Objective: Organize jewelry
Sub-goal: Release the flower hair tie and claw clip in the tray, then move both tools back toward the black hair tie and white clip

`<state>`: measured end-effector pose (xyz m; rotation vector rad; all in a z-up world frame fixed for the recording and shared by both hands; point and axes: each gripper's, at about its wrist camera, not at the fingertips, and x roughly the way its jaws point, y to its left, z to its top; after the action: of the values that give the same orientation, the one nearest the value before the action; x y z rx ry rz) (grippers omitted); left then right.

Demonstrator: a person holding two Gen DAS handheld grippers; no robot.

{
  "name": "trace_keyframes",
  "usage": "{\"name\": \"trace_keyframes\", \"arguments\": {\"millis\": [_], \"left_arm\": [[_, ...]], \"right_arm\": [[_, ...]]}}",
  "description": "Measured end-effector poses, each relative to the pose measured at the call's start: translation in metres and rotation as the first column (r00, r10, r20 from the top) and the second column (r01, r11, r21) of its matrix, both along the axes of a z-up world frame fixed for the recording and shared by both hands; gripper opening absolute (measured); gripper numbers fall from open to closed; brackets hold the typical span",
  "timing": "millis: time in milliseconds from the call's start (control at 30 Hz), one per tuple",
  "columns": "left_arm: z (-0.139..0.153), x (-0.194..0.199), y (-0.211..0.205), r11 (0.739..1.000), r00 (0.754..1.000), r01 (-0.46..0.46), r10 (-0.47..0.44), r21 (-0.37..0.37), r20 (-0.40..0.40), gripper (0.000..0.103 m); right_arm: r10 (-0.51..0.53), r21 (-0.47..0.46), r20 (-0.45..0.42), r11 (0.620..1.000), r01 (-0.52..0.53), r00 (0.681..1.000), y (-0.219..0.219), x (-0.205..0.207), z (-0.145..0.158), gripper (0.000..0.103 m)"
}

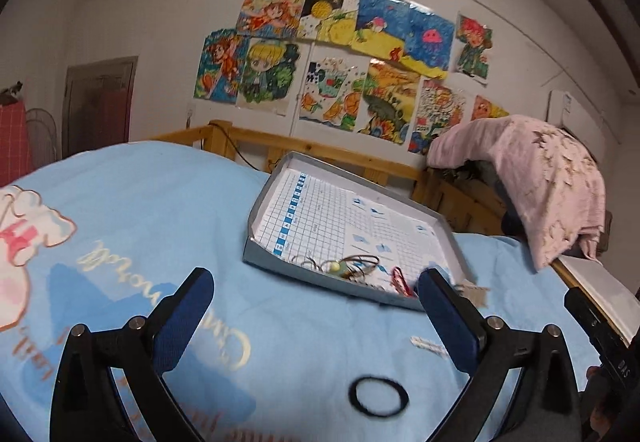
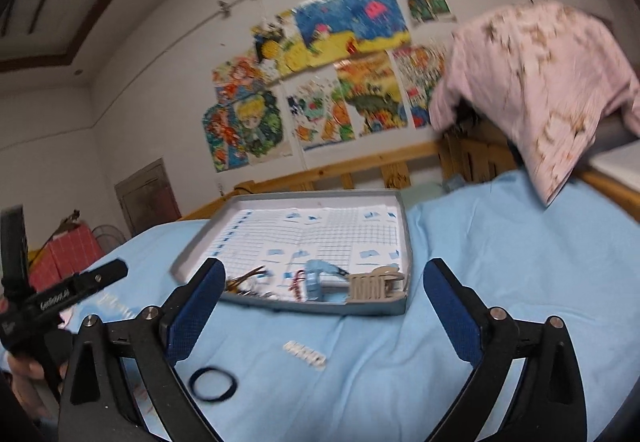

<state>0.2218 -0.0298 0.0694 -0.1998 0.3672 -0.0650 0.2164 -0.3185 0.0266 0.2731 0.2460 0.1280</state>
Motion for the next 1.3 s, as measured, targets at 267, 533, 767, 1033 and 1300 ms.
{"name": "trace_keyframes", "arguments": {"millis": [267, 533, 767, 1033, 1300], "left_arm": [[0.001, -0.076, 0.004, 0.999, 0.998, 0.003, -0.006, 0.052, 0.057, 0.103], [-0.009, -0.138, 0.009, 0.996, 0.994, -0.001, -0.009, 0.093, 0.105, 0.103], [-0.032, -0.161, 0.01, 0.992, 0.998, 0.009, -0.018, 0.126, 0.067, 0.103], [-0.045, -0.161, 0.013, 0.993, 1.0, 0.009, -0.012, 0.114, 0.026, 0.103], [-0.046, -0.149, 0.002, 0.986, 0.999, 0.033, -0.035, 0.163, 0.009, 0.103]], "right_arm": [[0.029, -0.099, 0.064, 0.995, -0.022, 0.998, 0.025, -0.085, 0.019, 0.101], [0.016, -0.151, 0.07, 0.989, -0.005, 0.997, 0.038, -0.148, 0.015, 0.101], [-0.002, -0.164, 0.026, 0.986, 0.007, 1.0, 0.038, -0.177, -0.001, 0.101], [-0.036, -0.172, -0.004, 0.985, 0.034, 0.999, 0.031, -0.176, -0.01, 0.101], [-0.023, -0.151, -0.019, 0.988, 0.02, 1.0, 0.031, -0.166, -0.012, 0.101]]}}
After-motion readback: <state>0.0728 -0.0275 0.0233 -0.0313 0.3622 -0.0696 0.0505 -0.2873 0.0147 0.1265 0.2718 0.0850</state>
